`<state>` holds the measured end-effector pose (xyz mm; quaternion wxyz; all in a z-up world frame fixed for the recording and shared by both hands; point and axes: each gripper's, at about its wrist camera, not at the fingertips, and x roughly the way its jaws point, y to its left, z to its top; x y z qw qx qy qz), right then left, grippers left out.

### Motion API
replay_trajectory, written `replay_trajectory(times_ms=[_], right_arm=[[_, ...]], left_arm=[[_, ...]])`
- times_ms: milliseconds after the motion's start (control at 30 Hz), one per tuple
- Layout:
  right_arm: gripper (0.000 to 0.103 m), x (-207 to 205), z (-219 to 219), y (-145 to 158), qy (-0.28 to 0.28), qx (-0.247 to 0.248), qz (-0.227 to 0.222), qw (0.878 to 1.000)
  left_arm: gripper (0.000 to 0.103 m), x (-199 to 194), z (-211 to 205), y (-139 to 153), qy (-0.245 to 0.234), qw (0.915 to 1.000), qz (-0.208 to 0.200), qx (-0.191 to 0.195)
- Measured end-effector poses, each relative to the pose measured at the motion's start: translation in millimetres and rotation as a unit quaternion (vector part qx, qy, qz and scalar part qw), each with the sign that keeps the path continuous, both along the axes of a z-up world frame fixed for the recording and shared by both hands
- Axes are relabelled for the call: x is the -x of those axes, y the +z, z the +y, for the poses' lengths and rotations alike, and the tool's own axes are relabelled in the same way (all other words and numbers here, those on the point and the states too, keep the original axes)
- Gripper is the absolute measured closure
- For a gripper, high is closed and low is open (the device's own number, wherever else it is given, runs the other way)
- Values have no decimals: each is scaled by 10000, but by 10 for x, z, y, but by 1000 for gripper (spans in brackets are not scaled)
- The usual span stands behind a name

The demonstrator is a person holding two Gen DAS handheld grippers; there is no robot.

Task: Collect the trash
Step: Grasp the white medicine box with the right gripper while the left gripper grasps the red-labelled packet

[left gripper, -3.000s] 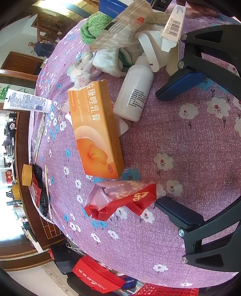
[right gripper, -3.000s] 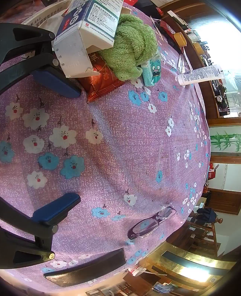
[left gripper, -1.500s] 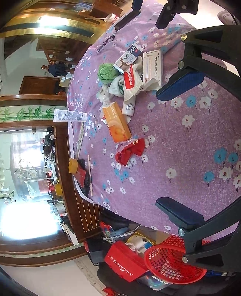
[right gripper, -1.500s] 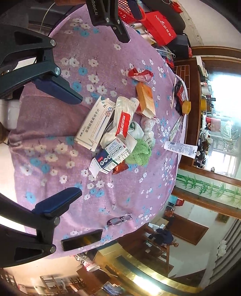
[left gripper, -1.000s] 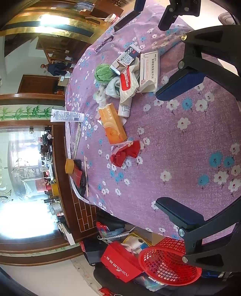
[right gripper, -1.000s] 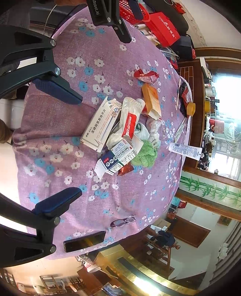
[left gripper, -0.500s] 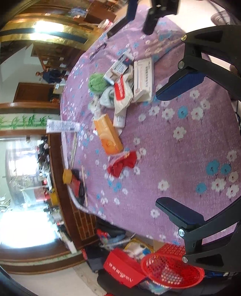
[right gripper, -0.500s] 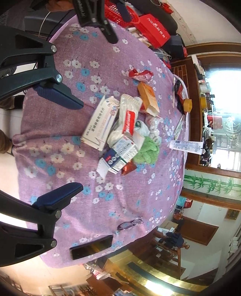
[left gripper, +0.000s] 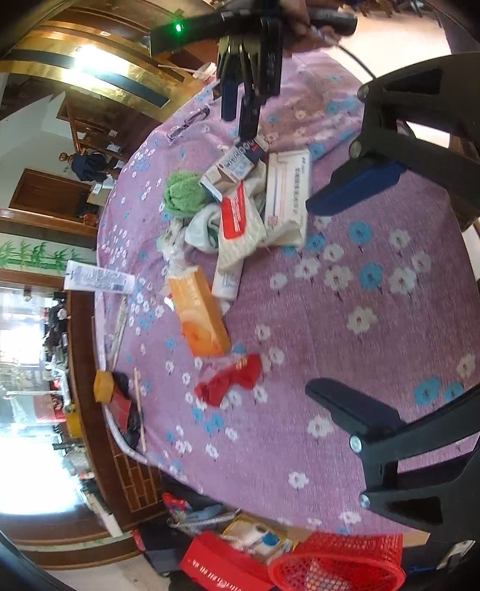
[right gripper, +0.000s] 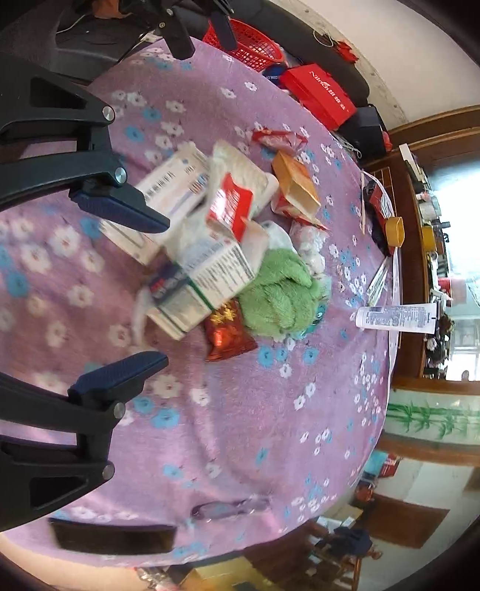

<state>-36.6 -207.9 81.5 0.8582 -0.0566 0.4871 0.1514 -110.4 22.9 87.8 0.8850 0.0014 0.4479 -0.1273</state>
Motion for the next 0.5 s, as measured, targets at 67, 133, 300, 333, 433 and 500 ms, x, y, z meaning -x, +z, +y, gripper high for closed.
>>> replay_trajectory(times_ms=[67,133,300,333,433,500], right_arm=[[33,-101,42,-49,205,59,24,9998],[35,-171,98,-99,423,137,21,9990],[49,-261,193,-223,751,222,101,9969],[56,-252,194,-220,784,196,128,9966],[60,-160,174,-144,754,18,60,9971],[61,-64,98,-85,602,-292,100,9977]], left_arm=[[15,-119,-51,-10,-43,9997,152,170],[15,-263,-82,-25,-25,9984,342,444],[15,-600,-177,-114,56,9942,710,802],[16,-652,-187,-134,119,9938,744,819],[16,-793,-229,-198,186,9923,831,901],[16,-883,-256,-264,242,9917,894,888]])
